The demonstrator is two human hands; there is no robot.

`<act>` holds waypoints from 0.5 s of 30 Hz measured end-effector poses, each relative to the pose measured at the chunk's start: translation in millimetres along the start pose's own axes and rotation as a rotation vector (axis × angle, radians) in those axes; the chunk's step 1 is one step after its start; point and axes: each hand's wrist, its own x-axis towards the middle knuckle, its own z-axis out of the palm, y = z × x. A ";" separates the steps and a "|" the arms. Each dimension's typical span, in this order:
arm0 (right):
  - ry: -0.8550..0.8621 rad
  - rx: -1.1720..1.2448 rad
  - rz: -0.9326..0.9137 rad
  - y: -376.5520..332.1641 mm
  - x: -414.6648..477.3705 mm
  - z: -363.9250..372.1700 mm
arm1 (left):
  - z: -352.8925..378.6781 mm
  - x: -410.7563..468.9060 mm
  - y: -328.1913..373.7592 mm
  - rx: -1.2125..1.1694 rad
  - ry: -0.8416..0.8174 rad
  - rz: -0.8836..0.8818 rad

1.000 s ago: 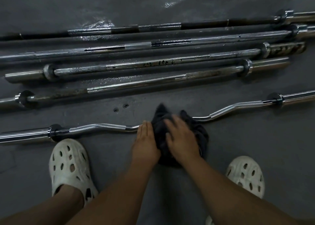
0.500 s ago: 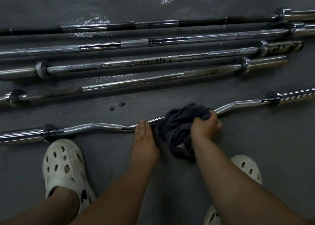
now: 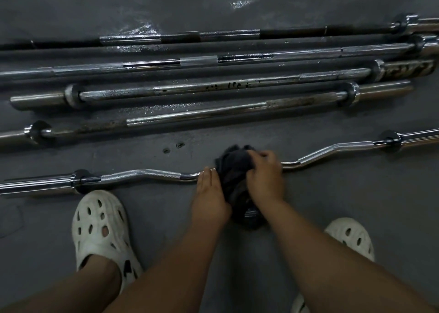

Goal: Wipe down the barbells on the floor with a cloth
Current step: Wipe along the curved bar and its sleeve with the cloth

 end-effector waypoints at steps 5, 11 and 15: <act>-0.082 0.067 0.094 -15.7 -11.3 9.5 | 2.6 -0.6 -4.6 -0.012 0.002 0.024; -0.153 -0.047 -0.039 -12.5 8.9 0.3 | -4.8 -1.1 -5.9 -0.153 0.037 0.003; -0.233 0.142 0.049 -18.9 -2.3 3.4 | -9.4 7.9 4.1 -0.199 0.070 0.050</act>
